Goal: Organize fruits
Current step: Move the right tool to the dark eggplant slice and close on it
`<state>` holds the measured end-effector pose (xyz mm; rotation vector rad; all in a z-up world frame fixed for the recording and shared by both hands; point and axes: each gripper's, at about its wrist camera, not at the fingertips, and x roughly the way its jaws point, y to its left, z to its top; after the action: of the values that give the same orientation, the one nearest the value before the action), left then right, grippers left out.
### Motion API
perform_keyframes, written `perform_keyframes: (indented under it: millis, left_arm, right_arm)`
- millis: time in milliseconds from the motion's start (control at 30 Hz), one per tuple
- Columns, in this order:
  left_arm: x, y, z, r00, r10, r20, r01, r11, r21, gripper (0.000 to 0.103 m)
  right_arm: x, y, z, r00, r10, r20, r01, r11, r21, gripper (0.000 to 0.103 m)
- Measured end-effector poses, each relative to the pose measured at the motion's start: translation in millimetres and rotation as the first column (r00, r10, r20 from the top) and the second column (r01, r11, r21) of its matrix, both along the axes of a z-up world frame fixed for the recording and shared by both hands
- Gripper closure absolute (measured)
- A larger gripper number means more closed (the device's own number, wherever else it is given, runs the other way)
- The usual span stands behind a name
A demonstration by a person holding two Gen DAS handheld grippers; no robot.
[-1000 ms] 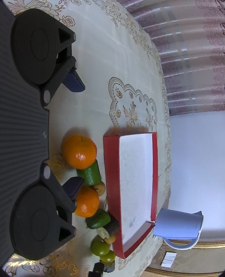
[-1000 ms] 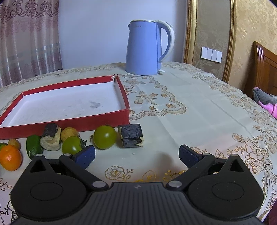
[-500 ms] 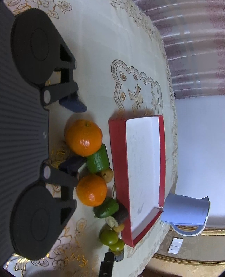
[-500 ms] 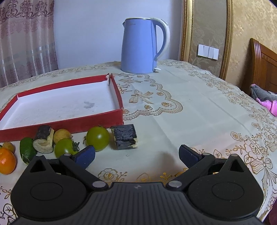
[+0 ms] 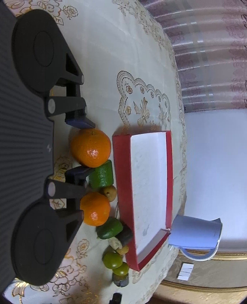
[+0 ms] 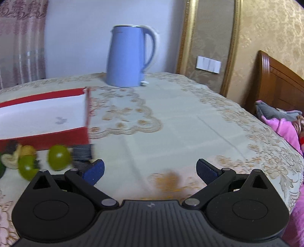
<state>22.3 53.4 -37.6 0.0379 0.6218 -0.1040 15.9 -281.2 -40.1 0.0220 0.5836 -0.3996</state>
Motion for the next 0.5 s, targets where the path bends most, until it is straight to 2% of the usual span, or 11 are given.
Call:
perform_keyframes:
  millis: [133, 400, 500]
  left_arm:
    - [1, 1, 1, 1.0, 0.01, 0.001, -0.01, 1.0, -0.009, 0.066]
    - [0, 1, 1, 1.0, 0.003, 0.0, -0.003, 1.0, -0.011, 0.066]
    - [1, 1, 0, 1.0, 0.005, -0.001, -0.005, 1.0, -0.015, 0.066]
  right_arm:
    - [-5, -9, 2, 0.998, 0.061, 0.03, -0.062, 0.996, 0.063, 0.0]
    - [16, 12, 0, 0.99, 0.142, 0.007, -0.142, 0.99, 0.018, 0.0]
    - [14, 20, 1, 0.981, 0.193, 0.024, -0.194, 0.981, 0.021, 0.0]
